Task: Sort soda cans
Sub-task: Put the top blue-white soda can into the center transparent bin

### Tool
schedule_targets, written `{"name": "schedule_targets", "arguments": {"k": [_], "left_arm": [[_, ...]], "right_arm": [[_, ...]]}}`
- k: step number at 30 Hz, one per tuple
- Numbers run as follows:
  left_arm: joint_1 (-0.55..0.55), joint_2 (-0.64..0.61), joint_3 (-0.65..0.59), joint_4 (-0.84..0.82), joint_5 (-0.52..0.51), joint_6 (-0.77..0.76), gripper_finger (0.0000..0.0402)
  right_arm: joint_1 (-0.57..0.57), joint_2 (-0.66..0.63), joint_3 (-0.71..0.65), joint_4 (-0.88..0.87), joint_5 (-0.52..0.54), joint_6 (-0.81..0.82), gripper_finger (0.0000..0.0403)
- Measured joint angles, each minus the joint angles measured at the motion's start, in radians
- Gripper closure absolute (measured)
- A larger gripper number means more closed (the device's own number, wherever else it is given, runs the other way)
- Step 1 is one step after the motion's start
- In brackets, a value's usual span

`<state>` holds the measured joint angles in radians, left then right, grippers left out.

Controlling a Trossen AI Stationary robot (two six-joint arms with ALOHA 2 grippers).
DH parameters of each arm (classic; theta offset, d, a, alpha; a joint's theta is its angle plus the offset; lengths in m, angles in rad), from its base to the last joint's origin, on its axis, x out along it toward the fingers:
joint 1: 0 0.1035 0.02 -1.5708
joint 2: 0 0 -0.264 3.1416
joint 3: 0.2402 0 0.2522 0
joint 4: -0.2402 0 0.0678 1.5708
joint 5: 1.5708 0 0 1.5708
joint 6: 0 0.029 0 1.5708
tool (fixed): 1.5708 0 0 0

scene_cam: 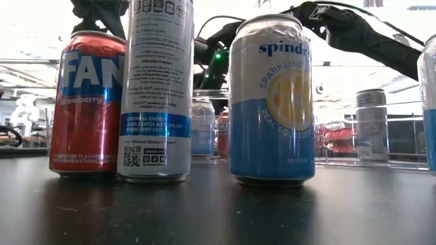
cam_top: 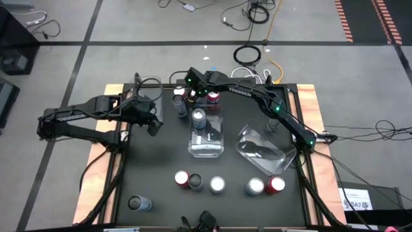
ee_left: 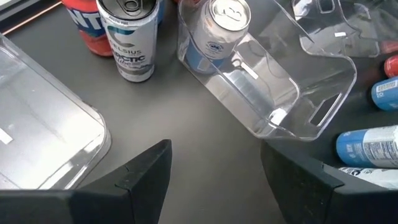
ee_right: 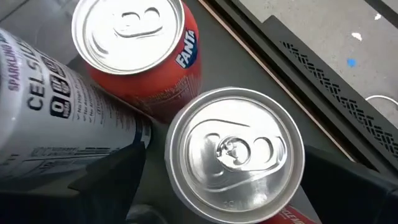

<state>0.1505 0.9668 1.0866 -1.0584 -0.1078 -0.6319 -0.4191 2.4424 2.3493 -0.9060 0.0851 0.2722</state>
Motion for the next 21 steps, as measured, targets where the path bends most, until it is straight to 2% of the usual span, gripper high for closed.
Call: {"name": "schedule_targets", "arguments": {"k": [3, 12, 21], "left_arm": [[0.000, 0.000, 0.000, -0.001, 0.000, -0.010, 0.0143], [0.000, 0.000, 0.000, -0.002, 0.000, -0.016, 0.0143], [0.000, 0.000, 0.000, -0.002, 0.004, -0.017, 0.0143]], "right_arm": [[0.000, 0.000, 0.000, -0.002, 0.002, 0.000, 0.0034], [-0.005, -0.001, 0.001, -0.036, -0.002, 0.003, 0.0132], [-0.005, -0.004, 0.002, -0.046, -0.003, 0.003, 0.0132]]}}
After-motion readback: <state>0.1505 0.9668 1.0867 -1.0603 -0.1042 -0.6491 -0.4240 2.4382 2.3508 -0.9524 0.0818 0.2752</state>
